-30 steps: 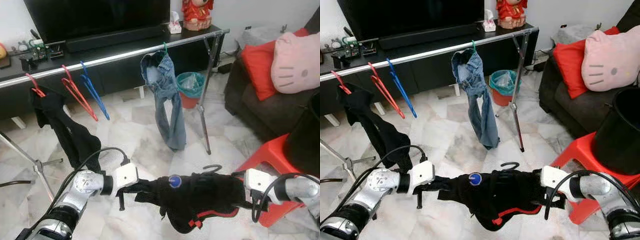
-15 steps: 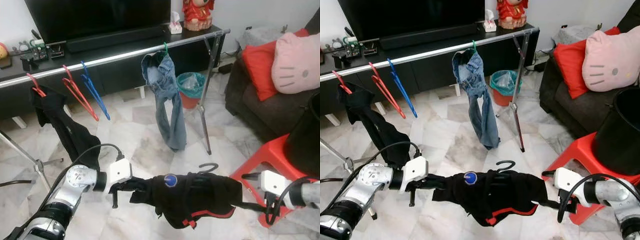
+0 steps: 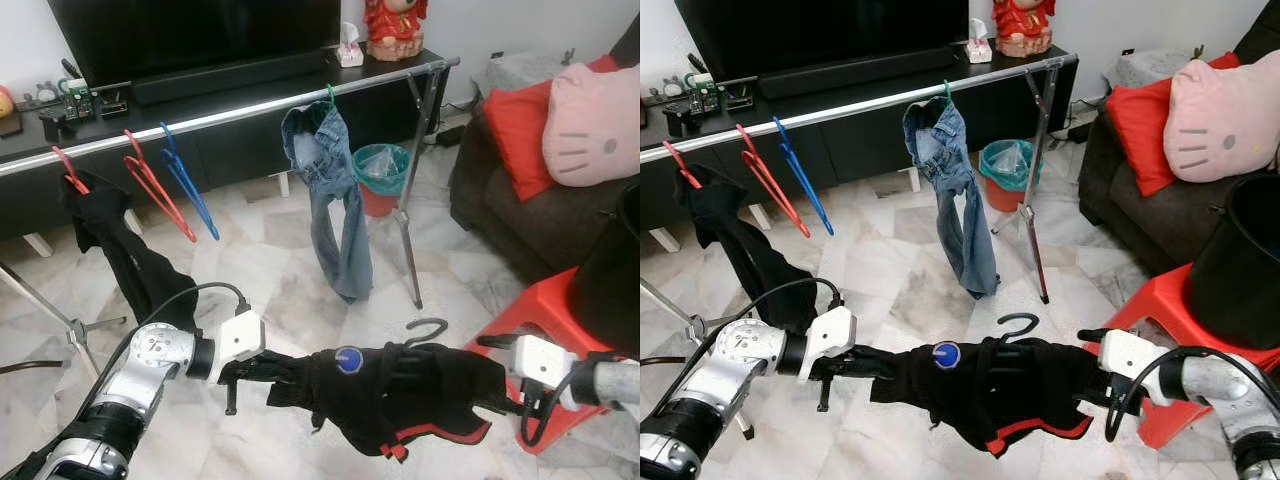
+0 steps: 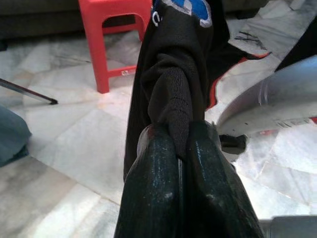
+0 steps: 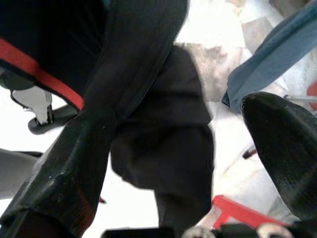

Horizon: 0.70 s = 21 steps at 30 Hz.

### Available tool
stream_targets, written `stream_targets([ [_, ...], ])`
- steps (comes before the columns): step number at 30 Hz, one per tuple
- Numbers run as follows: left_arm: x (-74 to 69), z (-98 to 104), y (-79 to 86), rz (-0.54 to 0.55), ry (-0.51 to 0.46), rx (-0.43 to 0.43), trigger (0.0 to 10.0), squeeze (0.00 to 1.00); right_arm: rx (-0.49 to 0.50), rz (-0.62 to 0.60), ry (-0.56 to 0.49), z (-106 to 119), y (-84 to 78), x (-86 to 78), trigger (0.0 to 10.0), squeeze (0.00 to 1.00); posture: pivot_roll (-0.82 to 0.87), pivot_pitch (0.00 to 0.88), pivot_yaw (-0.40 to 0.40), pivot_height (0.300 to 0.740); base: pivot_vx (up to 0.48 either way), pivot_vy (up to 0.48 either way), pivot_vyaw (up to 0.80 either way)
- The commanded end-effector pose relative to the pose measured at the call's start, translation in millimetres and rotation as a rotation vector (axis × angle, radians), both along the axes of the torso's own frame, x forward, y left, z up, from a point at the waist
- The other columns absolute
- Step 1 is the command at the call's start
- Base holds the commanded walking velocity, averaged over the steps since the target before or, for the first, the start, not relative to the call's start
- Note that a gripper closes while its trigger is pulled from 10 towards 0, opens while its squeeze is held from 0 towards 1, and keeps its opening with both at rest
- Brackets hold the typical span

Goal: Hang hanger

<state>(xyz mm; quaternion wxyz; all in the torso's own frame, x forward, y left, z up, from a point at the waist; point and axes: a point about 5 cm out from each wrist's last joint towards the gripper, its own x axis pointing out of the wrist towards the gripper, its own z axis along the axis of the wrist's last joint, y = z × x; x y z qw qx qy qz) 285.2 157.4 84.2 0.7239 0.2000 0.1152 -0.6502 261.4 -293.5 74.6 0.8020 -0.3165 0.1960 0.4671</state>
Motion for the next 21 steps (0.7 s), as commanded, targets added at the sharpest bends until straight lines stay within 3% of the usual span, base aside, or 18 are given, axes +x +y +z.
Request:
stream_targets([
  [1,-1.2,7,-1.6,-0.032,-0.007,-0.018,10.0,0.0,0.014,0.009,-0.025,6,2.9,6.0,10.0,0.0,0.07,0.036,0.06,0.74,0.0,0.0,0.0],
  [12,-5.1,12,-5.2,-0.062,0.005,-0.023,10.0,0.0,0.079,0.025,0.007,0,15.7,7.8,10.0,0.0,0.07,0.036,0.059,0.74,0.0,0.0,0.0],
  [15,-5.3,14,-6.9,-0.067,0.004,-0.027,10.0,0.0,0.167,0.024,0.065,-2,20.3,7.0,10.0,0.0,0.07,0.036,0.059,0.74,0.0,0.0,0.0],
  [21,-6.3,15,-7.4,-0.064,0.009,-0.025,10.0,0.0,0.16,0.041,0.105,-7,21.1,3.4,10.0,0.0,0.08,0.037,0.058,0.74,0.0,0.0,0.0],
])
